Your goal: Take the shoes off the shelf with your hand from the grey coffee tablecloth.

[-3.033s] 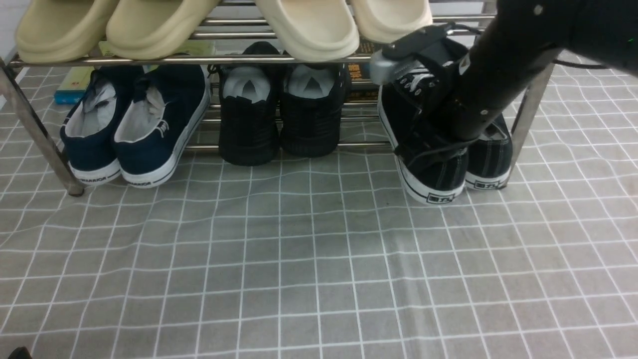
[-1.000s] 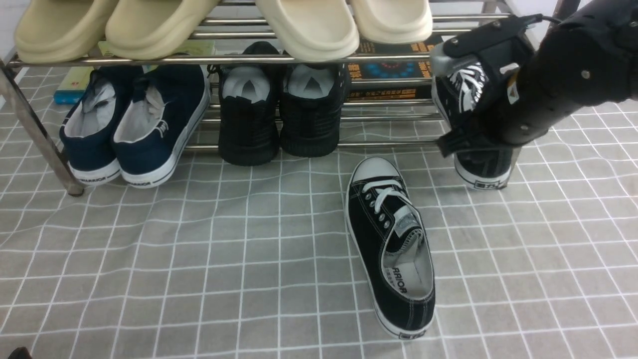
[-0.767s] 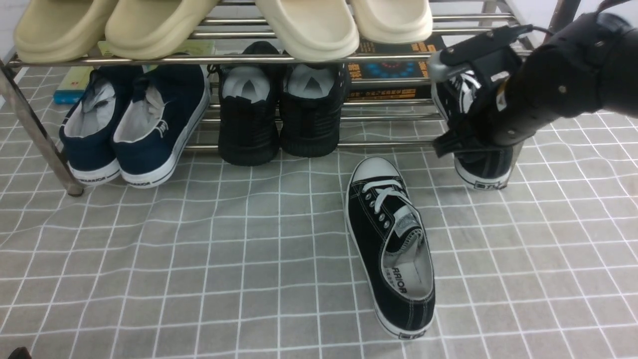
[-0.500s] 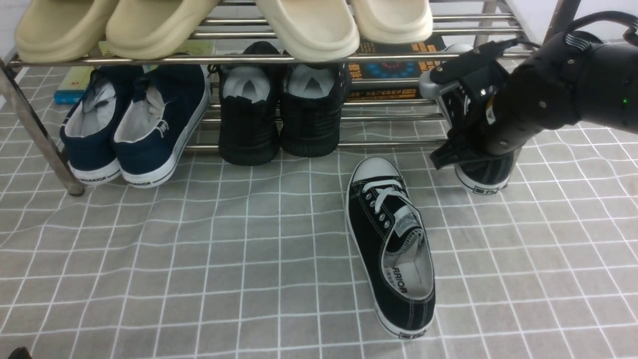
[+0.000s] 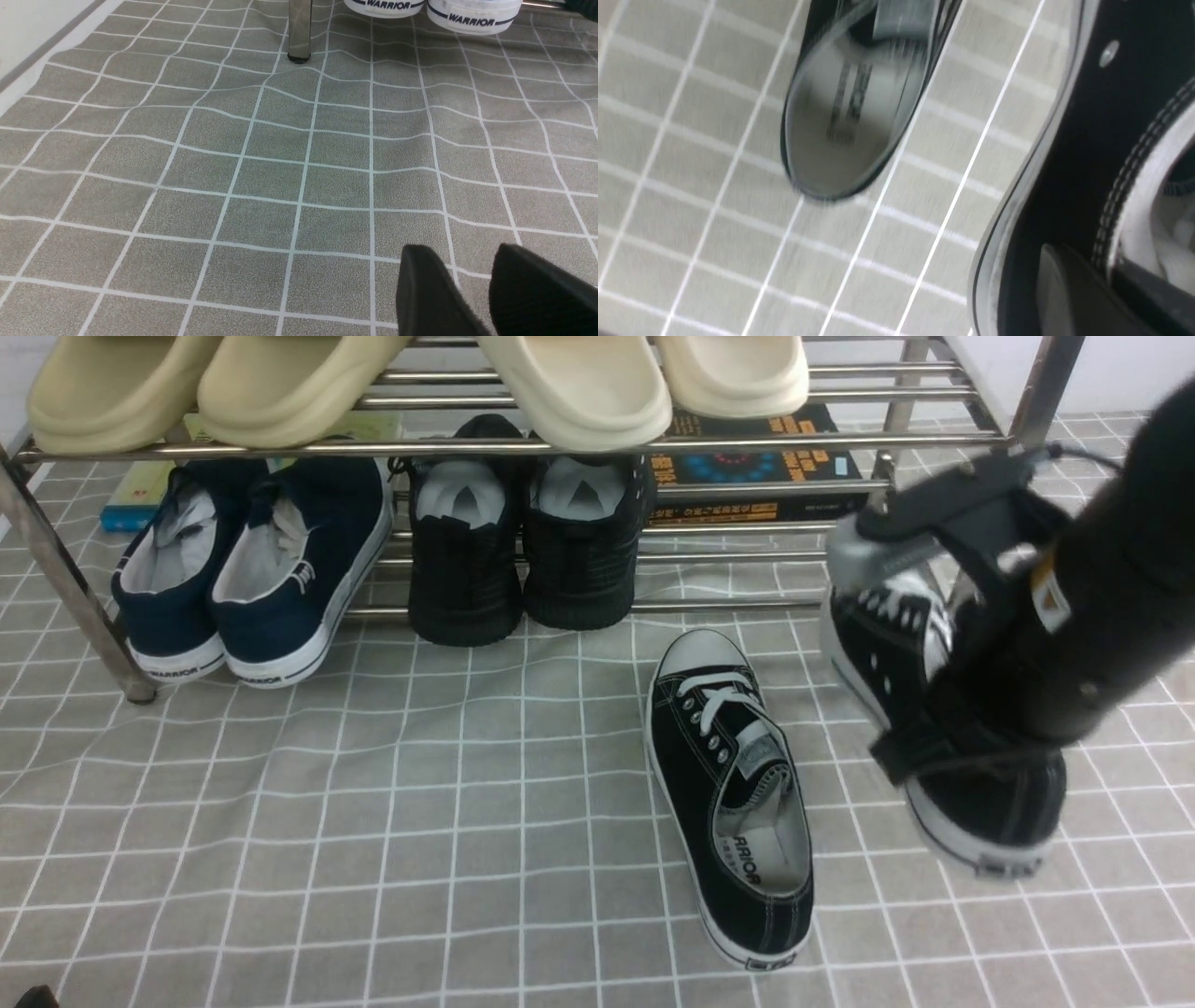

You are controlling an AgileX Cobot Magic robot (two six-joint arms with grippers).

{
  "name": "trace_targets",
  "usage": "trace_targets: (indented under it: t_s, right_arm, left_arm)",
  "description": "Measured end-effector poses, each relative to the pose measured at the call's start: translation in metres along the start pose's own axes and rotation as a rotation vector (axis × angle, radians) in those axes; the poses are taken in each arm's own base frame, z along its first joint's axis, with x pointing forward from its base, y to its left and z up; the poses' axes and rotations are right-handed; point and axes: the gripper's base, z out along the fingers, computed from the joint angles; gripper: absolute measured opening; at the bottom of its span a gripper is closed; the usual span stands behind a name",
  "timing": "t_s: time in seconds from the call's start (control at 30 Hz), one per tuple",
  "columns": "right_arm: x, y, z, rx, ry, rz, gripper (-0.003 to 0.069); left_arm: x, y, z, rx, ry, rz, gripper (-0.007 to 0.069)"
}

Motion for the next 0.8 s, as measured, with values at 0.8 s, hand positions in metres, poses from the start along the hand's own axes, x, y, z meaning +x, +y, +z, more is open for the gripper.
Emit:
trace_targets:
  t_s: [0.8]
  right_arm:
    - [-0.009, 0.002, 0.077, 0.071, -0.002, -0.128, 0.0022]
  left_arm:
    - [0.000, 0.000, 0.000, 0.000, 0.000, 0.000, 0.0239]
